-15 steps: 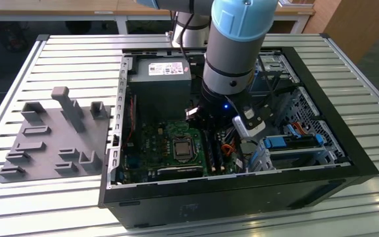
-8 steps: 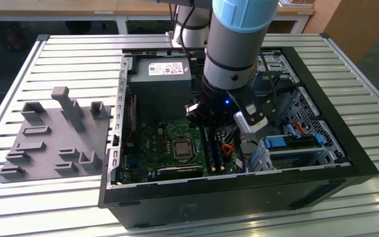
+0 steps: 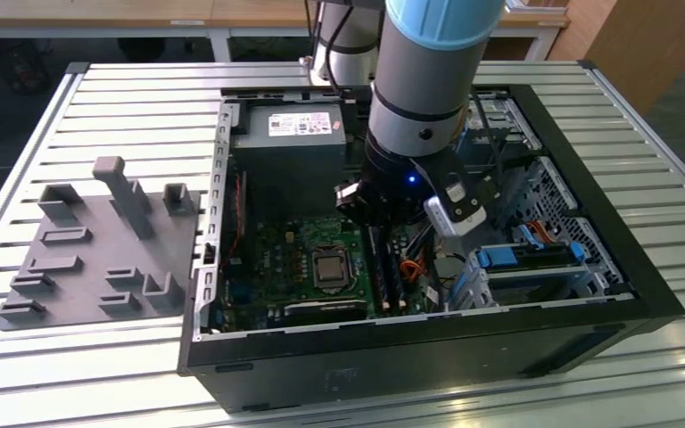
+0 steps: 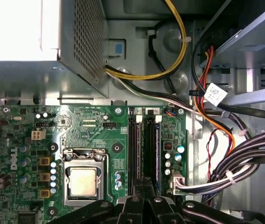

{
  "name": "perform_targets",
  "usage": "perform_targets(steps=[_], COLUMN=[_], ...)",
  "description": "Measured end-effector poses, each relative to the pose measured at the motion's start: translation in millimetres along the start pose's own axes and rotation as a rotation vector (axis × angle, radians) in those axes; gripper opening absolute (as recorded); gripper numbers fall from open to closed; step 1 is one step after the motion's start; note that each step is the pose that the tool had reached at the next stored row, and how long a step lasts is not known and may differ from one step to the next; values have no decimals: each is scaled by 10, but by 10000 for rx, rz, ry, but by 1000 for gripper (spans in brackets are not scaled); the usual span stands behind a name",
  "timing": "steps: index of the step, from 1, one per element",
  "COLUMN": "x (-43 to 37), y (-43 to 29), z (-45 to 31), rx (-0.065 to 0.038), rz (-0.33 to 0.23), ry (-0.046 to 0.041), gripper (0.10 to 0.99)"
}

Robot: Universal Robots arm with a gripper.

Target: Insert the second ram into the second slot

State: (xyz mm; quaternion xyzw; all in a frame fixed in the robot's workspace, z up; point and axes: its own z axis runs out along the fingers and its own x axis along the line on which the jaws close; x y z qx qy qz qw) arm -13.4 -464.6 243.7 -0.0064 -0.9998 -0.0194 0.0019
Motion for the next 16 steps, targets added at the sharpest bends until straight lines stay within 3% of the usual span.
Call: perform_targets(steps=[7, 16], x=[1, 1], y=[3, 3], z=[-84, -89], rx=[-1, -1], rz=[0, 3], ry=[0, 0], gripper=[106, 106])
